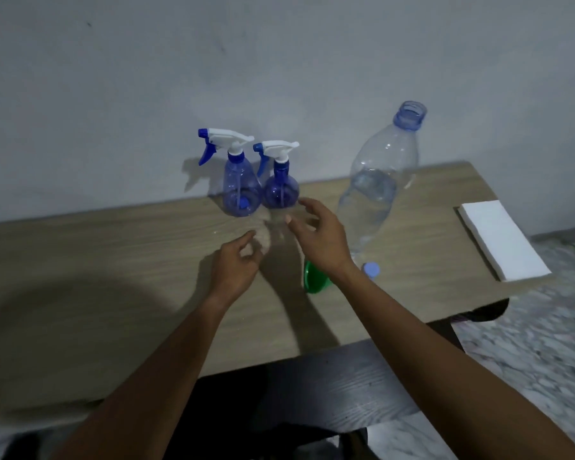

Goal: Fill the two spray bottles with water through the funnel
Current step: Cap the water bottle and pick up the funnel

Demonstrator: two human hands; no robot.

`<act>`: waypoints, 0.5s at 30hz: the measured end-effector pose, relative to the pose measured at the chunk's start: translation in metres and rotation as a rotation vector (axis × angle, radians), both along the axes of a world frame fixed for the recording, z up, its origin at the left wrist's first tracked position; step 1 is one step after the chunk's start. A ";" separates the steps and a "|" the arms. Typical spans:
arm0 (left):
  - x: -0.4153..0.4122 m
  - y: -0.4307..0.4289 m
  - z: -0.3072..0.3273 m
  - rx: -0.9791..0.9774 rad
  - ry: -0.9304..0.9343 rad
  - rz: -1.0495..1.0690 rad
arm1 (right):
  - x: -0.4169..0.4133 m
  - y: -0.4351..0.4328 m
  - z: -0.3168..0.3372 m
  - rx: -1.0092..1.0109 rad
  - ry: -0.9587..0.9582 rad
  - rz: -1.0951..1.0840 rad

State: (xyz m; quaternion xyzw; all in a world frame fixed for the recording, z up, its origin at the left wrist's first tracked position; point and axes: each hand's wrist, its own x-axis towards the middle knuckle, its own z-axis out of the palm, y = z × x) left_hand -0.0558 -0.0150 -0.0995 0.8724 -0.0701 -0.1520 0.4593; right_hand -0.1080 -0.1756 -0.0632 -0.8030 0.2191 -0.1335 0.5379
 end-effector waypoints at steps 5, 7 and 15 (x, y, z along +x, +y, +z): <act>-0.050 -0.015 0.028 -0.025 -0.119 -0.041 | -0.088 -0.028 -0.013 -0.067 -0.077 -0.069; -0.063 -0.037 0.037 -0.067 -0.160 -0.043 | -0.108 -0.055 -0.026 -0.104 -0.057 -0.155; -0.089 -0.136 0.061 -0.265 -0.155 0.041 | -0.131 -0.138 -0.072 -0.249 0.301 0.000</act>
